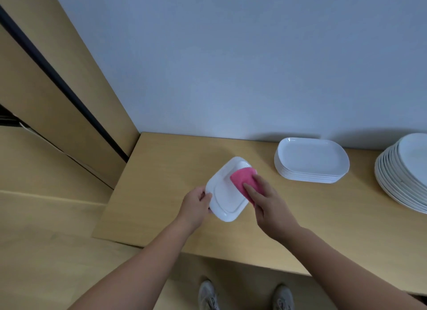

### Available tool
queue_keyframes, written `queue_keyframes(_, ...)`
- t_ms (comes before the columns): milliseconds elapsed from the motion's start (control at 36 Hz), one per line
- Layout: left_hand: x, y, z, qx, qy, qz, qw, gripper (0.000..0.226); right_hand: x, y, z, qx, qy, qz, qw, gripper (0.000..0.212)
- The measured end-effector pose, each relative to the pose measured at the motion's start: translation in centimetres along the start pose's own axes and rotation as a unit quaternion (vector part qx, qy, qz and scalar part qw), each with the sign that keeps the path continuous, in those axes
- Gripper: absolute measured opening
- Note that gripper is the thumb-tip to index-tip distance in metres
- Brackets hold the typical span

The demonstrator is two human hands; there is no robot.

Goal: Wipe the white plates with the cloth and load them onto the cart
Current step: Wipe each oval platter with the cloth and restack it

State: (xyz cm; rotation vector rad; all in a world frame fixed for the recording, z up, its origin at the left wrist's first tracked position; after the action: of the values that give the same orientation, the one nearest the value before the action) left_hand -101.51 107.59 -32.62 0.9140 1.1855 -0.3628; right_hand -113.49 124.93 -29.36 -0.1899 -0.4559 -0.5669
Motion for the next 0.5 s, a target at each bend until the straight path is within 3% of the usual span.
queue_keyframes(167,1.1,-0.6,0.2,0.036,0.059,0.065,0.996,0.028,1.6,-1.8,-4.0,0.081,0.037,0.034,0.995,0.059)
queue_keyframes(278,1.7,-0.9,0.3,0.035,0.075,0.087,0.993,0.031,1.7,-1.8,-6.6,0.149,0.124,0.050,0.980,0.066)
queue_keyframes(361,1.8,-0.9,0.4,0.045,0.059,0.084,0.994,0.029,1.4,-1.9,-7.2,0.139,0.179,0.077,0.971,0.068)
queue_keyframes(500,1.2,-1.0,-0.1,0.069,0.033,0.053,0.996,0.039,1.8,-2.8,-7.5,0.132,0.171,0.138,0.967,0.061)
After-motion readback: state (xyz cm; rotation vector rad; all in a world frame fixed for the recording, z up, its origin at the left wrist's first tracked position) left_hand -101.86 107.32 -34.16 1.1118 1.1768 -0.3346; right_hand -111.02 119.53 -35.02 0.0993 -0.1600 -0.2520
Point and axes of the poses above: each hand's wrist, its own y-axis away from the middle knuckle, its own z-axis out of the back of the hand, x = y × z, the point moved 3 cm from there along -y, towards the middle knuckle, and after that the axes turned 8 degrees about y, right-handed, at the moved point
